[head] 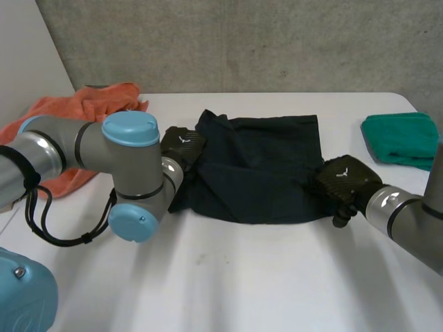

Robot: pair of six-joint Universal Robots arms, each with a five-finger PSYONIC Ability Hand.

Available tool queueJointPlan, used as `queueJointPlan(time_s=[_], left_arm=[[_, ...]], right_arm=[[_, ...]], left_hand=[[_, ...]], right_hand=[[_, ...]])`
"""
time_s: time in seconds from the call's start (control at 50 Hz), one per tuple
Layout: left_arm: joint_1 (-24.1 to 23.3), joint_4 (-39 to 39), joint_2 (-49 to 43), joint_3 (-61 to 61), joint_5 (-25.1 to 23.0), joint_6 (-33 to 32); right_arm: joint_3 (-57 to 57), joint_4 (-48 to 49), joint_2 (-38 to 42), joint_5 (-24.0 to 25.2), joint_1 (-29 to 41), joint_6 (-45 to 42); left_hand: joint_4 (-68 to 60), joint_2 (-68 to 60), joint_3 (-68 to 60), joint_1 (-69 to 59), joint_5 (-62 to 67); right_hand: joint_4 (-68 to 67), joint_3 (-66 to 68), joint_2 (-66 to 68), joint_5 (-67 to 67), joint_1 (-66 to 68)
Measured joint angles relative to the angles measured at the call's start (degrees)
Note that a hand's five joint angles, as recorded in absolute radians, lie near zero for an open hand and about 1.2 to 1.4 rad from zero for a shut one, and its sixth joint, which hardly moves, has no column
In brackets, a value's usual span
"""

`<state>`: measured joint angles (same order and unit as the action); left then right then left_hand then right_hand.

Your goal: Fold the laundry.

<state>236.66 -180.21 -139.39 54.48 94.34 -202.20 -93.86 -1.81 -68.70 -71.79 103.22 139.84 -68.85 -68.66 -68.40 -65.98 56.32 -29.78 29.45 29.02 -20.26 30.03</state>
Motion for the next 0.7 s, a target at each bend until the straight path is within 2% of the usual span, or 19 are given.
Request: queueJointPlan(time_s=[0.28, 0.34, 0.38, 0.4, 0.42, 0.44, 0.48, 0.7], left_arm=[[0.16, 1.18, -0.77, 0.19, 0.00, -0.01], [0.17, 1.55, 0.68, 2.36, -0.02, 0.26], [0.13, 1.64, 1.62, 3.38, -0.03, 0.33], [0.08, 1.73, 3.04, 4.69, -0.04, 0.40], [0.02, 1.76, 4.41, 5.94, -0.04, 0.44], [-0.04, 1.81, 5.70, 7.06, -0.06, 0.46], [-0.18, 1.87, 8.46, 9.52, -0.10, 0.49], [-1.49, -1.15, 23.31, 29.05, -0.83, 0.03]], right_arm=[[1.32, 11.59, 8.51, 0.33, -0.19, -1.54], [3.70, 12.37, 11.62, 0.38, -0.01, -1.51], [4.58, 12.41, 12.62, 0.35, 0.05, -1.51], [5.54, 12.40, 13.59, 0.32, 0.12, -1.49], [6.00, 12.38, 14.02, 0.30, 0.15, -1.48], [6.69, 12.35, 14.57, 0.26, 0.20, -1.45], [7.48, 12.29, 14.97, 0.18, 0.25, -1.38], [7.80, 10.60, 12.34, -0.29, 0.32, -0.60]], left_hand=[[0.00, 0.00, 0.00, 0.00, 0.00], [8.36, 8.22, 7.98, 6.68, -6.27], [18.36, 18.20, 17.72, 17.59, -15.80], [18.36, 18.20, 17.72, 17.59, -15.80], [18.36, 18.20, 17.72, 17.59, -15.80], [30.91, 30.73, 29.97, 28.94, -28.19], [32.99, 32.60, 32.15, 30.06, -30.40], [33.52, 33.09, 32.74, 30.22, -31.01]], right_hand=[[-0.50, 0.36, 0.03, -0.42, 0.62], [-5.67, 6.01, 6.45, -5.39, 5.03], [-11.68, 12.03, 12.49, -10.41, 10.13], [-20.46, 21.55, 22.34, -19.29, 18.08], [-24.62, 25.04, 26.34, -23.27, 21.08], [-31.75, 32.04, 33.03, -29.49, 26.29], [-37.08, 36.20, 36.92, -33.19, 29.93], [-38.65, 36.47, 37.06, -33.53, 30.34]])
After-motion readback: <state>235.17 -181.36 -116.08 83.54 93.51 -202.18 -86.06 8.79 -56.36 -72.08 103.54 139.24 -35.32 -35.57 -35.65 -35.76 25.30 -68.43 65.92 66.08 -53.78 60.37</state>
